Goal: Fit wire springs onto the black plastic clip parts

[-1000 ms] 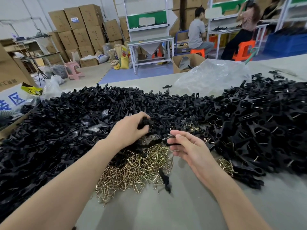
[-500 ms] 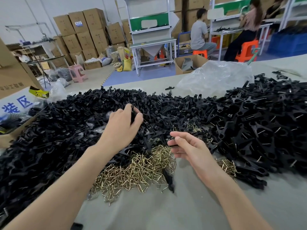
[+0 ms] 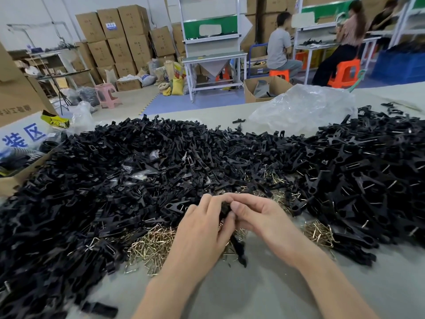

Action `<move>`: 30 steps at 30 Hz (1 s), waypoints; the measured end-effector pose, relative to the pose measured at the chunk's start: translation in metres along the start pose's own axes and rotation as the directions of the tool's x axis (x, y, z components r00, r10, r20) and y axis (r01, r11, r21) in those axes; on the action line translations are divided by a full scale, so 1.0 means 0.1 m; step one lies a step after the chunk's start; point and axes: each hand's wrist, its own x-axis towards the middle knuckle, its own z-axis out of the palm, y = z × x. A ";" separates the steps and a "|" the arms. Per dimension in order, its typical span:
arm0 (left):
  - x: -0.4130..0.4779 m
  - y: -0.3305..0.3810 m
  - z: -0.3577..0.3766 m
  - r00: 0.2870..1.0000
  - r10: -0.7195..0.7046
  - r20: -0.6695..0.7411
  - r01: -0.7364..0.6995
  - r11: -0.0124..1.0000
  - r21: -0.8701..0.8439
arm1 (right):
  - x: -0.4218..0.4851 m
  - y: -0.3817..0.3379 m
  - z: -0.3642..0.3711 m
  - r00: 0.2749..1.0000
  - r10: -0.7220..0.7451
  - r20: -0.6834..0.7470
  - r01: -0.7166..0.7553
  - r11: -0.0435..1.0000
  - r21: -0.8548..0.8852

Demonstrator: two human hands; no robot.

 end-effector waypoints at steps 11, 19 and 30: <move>0.37 -0.43 -0.38 0.943 -0.323 -0.076 0.323 0.946 -0.015 | 0.05 0.01 -0.16 0.943 0.026 -0.332 0.002 0.996 0.084; 0.03 -0.20 -0.13 0.936 -0.331 -0.117 0.233 0.835 -0.498 | 0.06 0.00 -0.16 0.941 0.039 -0.335 0.007 0.991 0.135; 0.05 -0.03 -0.12 0.890 -0.453 -0.052 0.264 0.604 -0.752 | 0.10 0.08 -0.19 0.980 0.020 -0.196 -0.008 0.998 0.061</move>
